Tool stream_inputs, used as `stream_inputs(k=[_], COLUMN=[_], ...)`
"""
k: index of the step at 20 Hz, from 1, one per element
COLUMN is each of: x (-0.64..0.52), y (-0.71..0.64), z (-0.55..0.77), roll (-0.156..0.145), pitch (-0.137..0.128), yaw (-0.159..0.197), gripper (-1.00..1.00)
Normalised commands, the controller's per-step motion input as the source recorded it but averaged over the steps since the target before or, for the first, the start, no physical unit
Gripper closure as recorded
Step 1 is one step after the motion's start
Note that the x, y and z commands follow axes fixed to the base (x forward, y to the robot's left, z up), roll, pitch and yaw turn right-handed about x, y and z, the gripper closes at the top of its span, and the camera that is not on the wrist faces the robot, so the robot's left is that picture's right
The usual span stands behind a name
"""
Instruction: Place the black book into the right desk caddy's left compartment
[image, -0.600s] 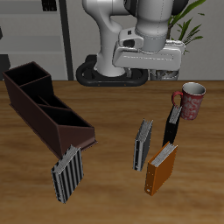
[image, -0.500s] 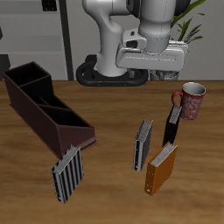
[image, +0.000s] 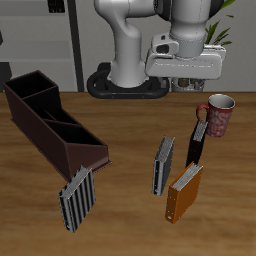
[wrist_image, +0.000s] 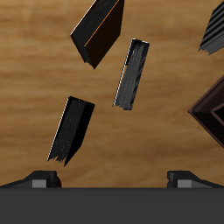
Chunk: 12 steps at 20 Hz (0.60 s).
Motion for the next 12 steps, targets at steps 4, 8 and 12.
stream_inputs(k=[4,8,12], x=[-0.08,-0.02,-0.02], y=[0.23,0.23,0.24], z=[-0.02,-0.02,-0.08], roll=[0.024,0.029,0.006], pitch=[-0.014,-0.020,-0.016], yaw=[-0.001,-0.012,-0.028], gripper=[-1.00,-1.00,-1.00])
